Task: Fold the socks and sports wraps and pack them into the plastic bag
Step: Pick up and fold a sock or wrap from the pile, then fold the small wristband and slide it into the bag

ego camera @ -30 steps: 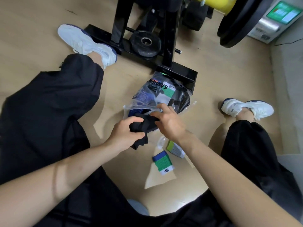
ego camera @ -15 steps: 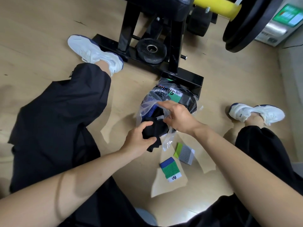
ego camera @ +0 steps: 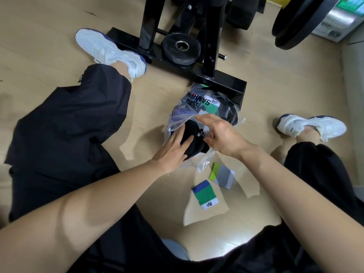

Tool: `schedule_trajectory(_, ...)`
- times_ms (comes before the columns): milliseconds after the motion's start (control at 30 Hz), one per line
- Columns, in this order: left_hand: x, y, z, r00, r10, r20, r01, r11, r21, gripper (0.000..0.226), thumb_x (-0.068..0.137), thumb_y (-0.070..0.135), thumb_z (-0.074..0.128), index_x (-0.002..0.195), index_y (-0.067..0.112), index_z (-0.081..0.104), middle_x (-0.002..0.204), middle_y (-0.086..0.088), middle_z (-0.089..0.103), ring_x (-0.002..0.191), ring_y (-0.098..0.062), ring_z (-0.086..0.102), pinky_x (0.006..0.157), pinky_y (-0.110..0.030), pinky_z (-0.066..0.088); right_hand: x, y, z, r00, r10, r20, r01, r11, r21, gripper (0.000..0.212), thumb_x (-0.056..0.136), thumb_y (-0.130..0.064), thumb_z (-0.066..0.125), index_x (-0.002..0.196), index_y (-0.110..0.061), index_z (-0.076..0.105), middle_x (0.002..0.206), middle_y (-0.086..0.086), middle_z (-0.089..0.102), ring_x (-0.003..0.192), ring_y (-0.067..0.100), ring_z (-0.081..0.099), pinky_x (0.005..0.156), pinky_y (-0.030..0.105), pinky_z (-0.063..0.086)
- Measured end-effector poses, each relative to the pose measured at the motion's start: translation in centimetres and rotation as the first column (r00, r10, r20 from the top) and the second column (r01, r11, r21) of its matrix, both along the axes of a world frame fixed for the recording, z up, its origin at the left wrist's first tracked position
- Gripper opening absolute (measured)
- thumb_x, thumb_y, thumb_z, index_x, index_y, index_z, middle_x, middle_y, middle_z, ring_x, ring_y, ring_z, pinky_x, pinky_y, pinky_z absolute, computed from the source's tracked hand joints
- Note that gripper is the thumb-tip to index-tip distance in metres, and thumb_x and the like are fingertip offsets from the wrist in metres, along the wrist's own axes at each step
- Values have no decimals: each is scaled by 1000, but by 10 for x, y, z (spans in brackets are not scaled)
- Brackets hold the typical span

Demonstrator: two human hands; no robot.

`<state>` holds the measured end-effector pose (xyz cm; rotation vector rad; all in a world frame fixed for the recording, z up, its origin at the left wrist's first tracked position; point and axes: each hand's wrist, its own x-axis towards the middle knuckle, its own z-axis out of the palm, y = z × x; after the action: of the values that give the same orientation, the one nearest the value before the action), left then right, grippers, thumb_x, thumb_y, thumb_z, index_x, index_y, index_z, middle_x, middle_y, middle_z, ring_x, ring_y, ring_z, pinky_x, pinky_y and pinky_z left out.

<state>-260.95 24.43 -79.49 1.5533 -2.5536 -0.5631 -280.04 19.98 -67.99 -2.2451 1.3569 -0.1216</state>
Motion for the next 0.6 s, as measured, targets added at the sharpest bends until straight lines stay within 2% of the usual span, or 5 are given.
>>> schedule_trajectory(100,1,13,-8,992,-118,-34,107,969,-222,40,90,15,69,130,12,64,149,-15,49,140,-37,41,109,-49,46,-4,4,0,1000,6,3,-6,1000,-5,76,83,4,69,150,-18,39,146,0,45,127,20,51,108,31,42)
schedule_trajectory(167,-3,18,-10,989,-150,16,149,959,-241,36,96,25,59,130,16,65,139,-8,59,136,-31,46,108,-44,46,-7,7,-1,1000,12,7,-12,1000,-7,76,84,4,68,150,-19,40,145,0,46,120,22,57,105,33,45)
schedule_trajectory(367,-5,3,-13,963,-51,265,-16,969,246,61,105,56,15,160,30,19,169,-11,12,156,-27,10,125,-42,13,-13,17,-9,999,46,19,-45,997,-56,64,87,2,63,146,-14,44,142,2,48,103,20,60,96,34,50)
schedule_trajectory(467,-4,-11,-14,984,16,177,-92,899,429,63,104,61,15,161,35,15,170,-7,4,157,-23,3,125,-41,9,-15,22,-16,999,30,32,-29,999,-43,61,89,-2,62,146,-14,45,142,-1,45,109,20,61,97,35,51)
schedule_trajectory(600,-2,-5,-4,989,66,135,-120,889,441,63,103,61,29,159,32,24,169,-4,12,156,-25,10,123,-41,17,-20,38,-17,987,-13,158,18,999,-31,60,88,-5,67,144,-16,48,137,-3,45,78,6,58,79,16,49)
